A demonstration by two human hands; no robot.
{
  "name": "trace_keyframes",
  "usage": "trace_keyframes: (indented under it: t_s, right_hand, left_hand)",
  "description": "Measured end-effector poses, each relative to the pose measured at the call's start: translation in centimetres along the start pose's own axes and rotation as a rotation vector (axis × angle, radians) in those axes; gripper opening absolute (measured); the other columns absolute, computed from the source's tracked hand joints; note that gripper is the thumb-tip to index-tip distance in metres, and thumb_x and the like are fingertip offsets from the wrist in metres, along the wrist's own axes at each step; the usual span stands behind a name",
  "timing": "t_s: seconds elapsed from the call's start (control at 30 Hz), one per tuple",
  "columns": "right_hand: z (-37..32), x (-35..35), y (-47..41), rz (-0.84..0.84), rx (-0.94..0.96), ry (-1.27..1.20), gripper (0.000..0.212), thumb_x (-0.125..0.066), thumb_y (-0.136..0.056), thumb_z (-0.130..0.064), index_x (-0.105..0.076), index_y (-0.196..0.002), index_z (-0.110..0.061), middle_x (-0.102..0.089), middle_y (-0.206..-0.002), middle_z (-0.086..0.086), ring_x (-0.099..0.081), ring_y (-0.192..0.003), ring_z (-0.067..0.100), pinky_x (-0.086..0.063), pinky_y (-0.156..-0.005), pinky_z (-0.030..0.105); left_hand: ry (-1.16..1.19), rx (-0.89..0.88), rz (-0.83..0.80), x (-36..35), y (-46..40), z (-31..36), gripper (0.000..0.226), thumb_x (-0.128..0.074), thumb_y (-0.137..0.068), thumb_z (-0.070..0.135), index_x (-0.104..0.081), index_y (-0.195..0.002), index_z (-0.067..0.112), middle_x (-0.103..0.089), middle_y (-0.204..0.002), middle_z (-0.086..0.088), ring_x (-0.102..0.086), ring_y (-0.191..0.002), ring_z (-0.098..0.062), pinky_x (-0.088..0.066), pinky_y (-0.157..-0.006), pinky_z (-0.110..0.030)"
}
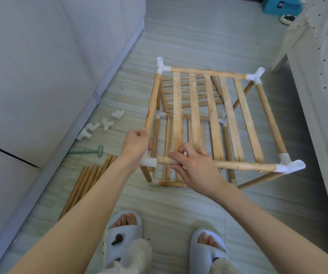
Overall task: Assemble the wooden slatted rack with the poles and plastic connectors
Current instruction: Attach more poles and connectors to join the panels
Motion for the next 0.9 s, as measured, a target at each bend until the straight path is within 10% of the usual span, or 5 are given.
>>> trace_keyframes:
  t_s: [0.17, 0.37, 0.53, 0.9]
  right_hand:
    - [0.0, 0.1, 0.2, -0.016, -0.016, 0.004, 0.036, -0.041, -0.085, -0.044, -0.067, -0.099, -0.023, -0.051, -0.085, 0.0, -0.049, -0.056, 0.013, -0.037, -0.062, 0.028]
    - [-1.5, 0.6, -1.6, -0.04, 0.014, 0.049, 0.05, -0.041, -0.079, -0.06, -0.071, -0.092, -0.023, -0.059, -0.094, -0.002, -0.056, -0.091, 0.021, -0.042, -0.075, 0.038]
    - [-2.8, -0.7, -2.4, -0.176, 0.095, 0.034, 0.059, -0.029, -0.085, -0.064, -0.069, -0.088, -0.02, -0.067, -0.071, -0.005, -0.062, -0.071, 0.019, -0.041, -0.088, 0.044]
    - [-2.9, -1.8, -2.3, -0.085, 0.161, 0.071, 0.044, -0.035, -0.089, -0.045, -0.058, -0.071, -0.012, -0.059, -0.058, -0.001, -0.052, -0.046, 0.021, -0.031, -0.074, 0.034]
  left_hand:
    - [-0.046, -0.355, 0.036, 1.9, 2.4, -1.4, 0.02, -0.041, -0.098, 0.035, -0.047, -0.113, 0.023, -0.051, -0.093, 0.016, -0.052, -0.082, -0.004, -0.039, -0.065, -0.019]
    - [0.404, 0.029, -0.17, 1.2, 2.0, -4.8, 0.029, -0.037, -0.099, 0.034, -0.06, -0.093, 0.017, -0.061, -0.087, -0.003, -0.056, -0.084, -0.018, -0.045, -0.069, -0.027]
    - [0.412, -0.054, -0.303, -0.5, 2.3, -6.7, 0.054, -0.034, -0.093, 0.057, -0.058, -0.073, 0.013, -0.059, -0.061, 0.001, -0.055, -0.064, -0.015, -0.041, -0.067, -0.03]
    - [0.378, -0.068, -0.378, -0.9, 1.6, -9.3, 0.079, -0.044, -0.054, 0.093, -0.063, -0.083, 0.022, -0.06, -0.084, -0.007, -0.053, -0.096, -0.03, -0.035, -0.1, -0.05]
Point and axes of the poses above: each hand's wrist, its own y-axis away from the middle knuckle, its own x-axis out of the back of the hand, z = x × y, the point moved 2 cm from there along -y, towards the middle knuckle
